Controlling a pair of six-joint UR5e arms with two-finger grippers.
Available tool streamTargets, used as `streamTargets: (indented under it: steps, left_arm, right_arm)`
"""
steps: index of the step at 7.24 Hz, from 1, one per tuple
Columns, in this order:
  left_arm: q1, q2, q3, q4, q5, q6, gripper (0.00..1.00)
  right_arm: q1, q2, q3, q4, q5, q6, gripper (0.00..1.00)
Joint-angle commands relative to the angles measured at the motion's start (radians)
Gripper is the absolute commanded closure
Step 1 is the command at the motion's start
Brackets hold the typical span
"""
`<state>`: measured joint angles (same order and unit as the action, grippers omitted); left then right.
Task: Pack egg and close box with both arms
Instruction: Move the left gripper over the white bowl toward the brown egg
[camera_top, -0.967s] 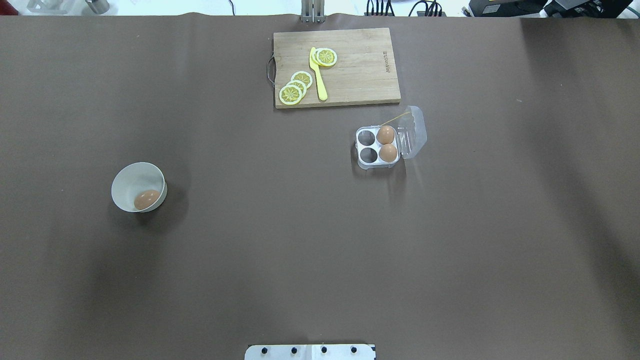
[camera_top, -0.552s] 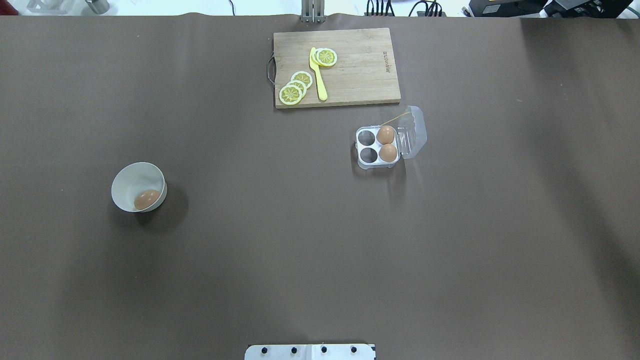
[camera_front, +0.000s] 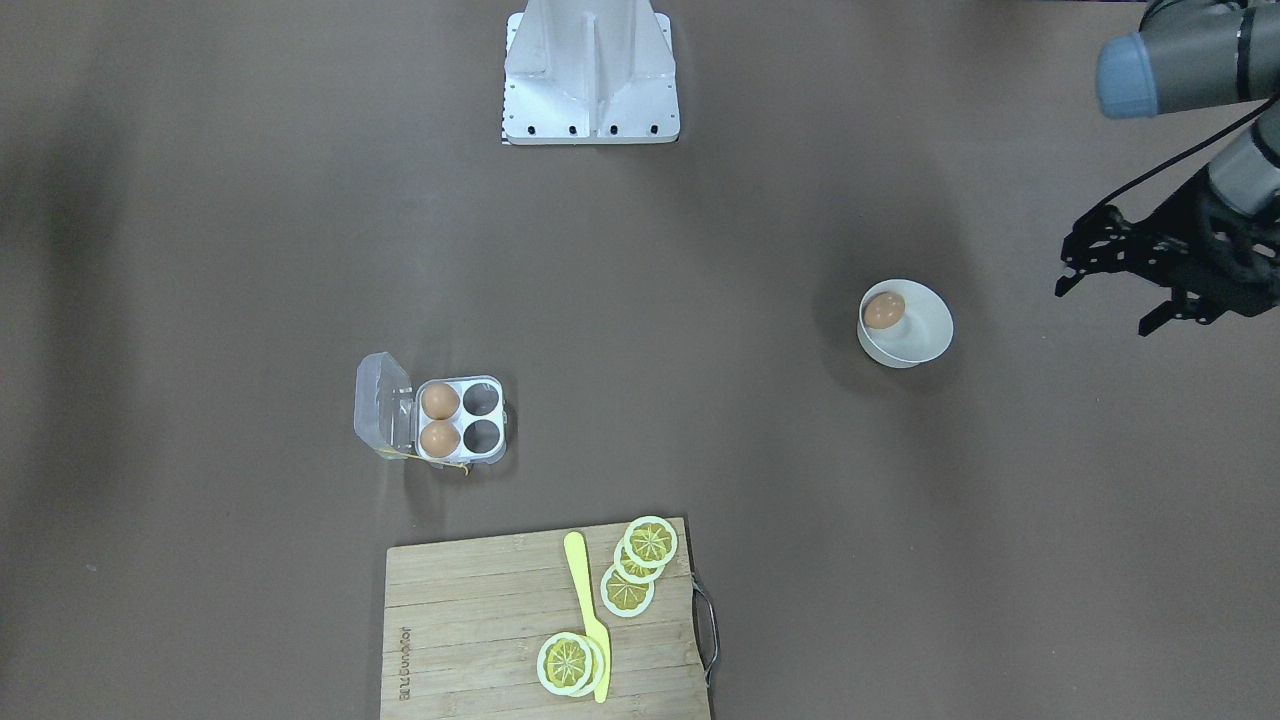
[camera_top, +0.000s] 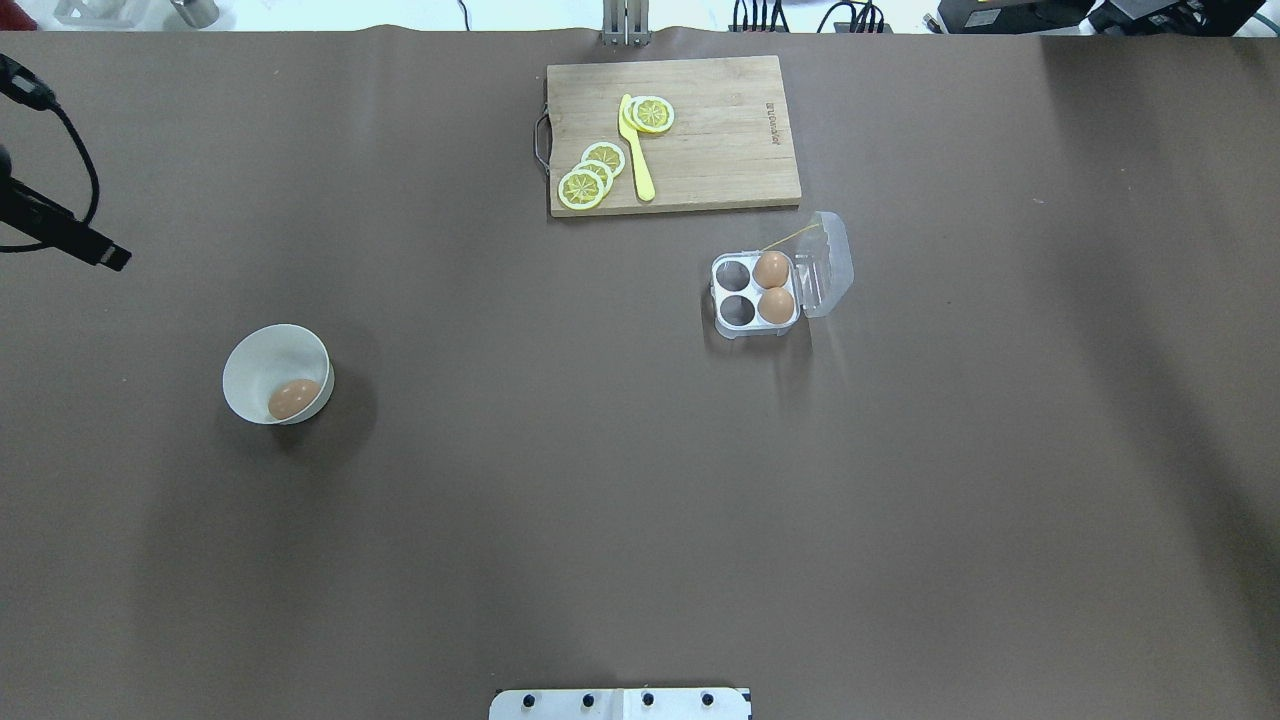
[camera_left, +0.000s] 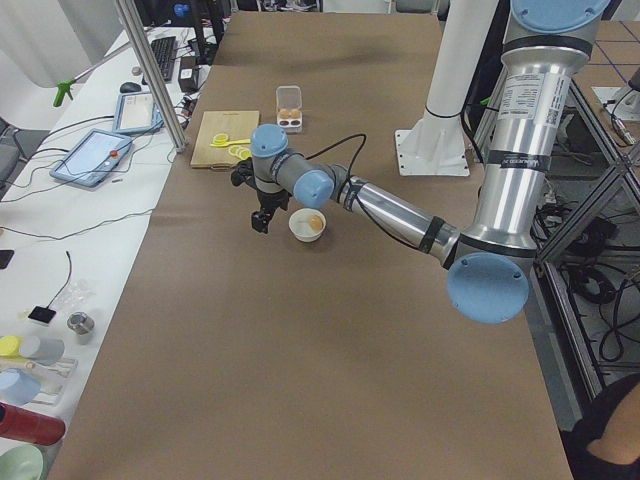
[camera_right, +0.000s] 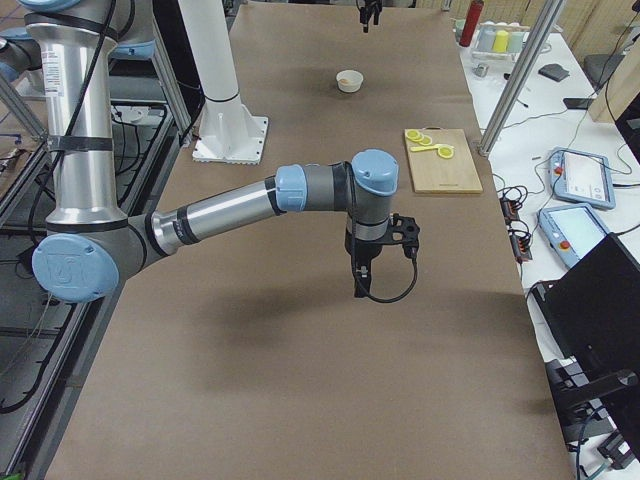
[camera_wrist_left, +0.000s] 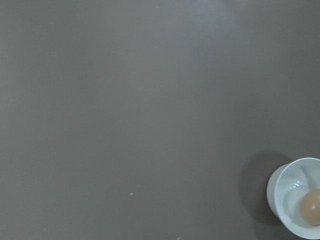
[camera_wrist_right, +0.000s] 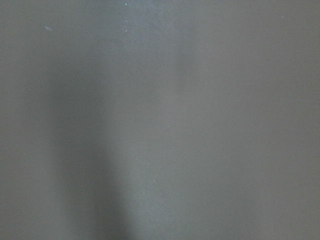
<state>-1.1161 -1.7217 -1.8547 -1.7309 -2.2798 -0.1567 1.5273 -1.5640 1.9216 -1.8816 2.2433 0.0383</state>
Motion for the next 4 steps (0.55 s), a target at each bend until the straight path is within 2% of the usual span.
streamTargets:
  steps: [1, 4]
  left_arm:
    - [0.109, -0.019, -0.006, 0.002, 0.074, -0.003, 0.03]
    - [0.228, -0.030, -0.003, 0.002, 0.075, -0.003, 0.07]
  right_arm:
    - [-0.001, 0.002, -0.009, -0.001, -0.001, 0.000, 0.00]
    - [0.001, 0.001, -0.012, -0.001, -0.002, 0.000, 0.00]
